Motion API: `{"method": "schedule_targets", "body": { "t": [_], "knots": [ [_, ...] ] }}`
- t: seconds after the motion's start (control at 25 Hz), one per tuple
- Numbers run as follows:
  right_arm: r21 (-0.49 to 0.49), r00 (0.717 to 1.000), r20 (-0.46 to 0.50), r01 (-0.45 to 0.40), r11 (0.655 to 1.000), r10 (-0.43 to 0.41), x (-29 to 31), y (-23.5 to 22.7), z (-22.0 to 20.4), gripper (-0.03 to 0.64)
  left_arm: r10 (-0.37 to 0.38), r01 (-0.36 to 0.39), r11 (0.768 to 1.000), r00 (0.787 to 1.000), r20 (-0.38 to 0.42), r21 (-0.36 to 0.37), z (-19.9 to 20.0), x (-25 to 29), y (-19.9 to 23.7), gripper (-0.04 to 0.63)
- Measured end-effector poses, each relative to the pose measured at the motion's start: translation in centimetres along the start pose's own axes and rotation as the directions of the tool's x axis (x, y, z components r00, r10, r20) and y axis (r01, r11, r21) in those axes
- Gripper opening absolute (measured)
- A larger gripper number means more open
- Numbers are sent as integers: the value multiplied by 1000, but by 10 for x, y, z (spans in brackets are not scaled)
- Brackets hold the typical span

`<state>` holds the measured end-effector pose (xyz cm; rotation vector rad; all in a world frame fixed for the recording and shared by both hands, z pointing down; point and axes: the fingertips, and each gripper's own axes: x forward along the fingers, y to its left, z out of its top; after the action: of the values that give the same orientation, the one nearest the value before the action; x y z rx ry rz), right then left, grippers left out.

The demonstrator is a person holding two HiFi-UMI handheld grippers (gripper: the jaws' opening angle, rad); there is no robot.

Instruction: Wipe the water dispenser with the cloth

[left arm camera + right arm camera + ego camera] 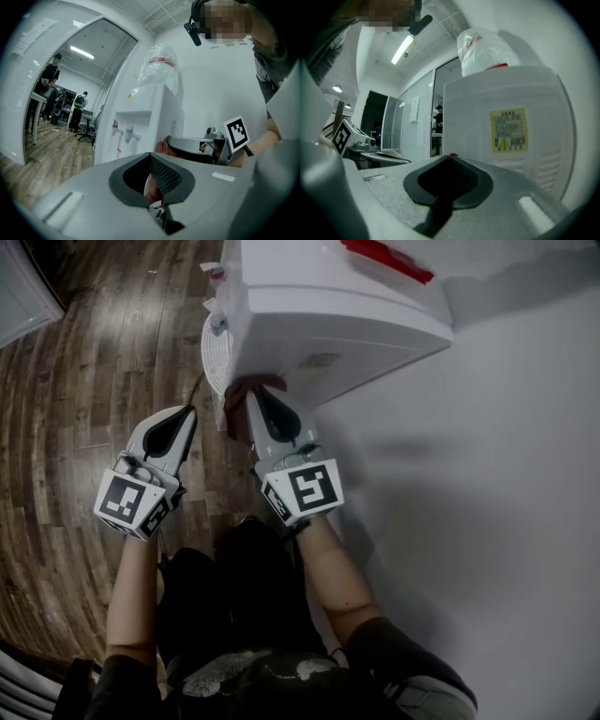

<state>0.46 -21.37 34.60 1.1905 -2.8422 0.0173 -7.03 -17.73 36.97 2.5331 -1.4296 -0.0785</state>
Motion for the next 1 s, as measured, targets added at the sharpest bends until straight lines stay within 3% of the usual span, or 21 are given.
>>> {"method": "schedule_targets", "body": {
  "t": [0.2,0.56,1.0],
  "knots": [
    [42,996,-85,-5,999,8,6,-3,-102,11,-21,22,1000,1000,-14,11,-76,10,26,18],
    [0,986,-158,-60,998,59,17,0,-260,11,-61,63,996,998,-34,62,-193,34,61,18],
    [-3,957,-274,-96,995,92,27,10,-396,11,-115,122,991,989,-97,61,-301,37,82,18]
  ]
}}
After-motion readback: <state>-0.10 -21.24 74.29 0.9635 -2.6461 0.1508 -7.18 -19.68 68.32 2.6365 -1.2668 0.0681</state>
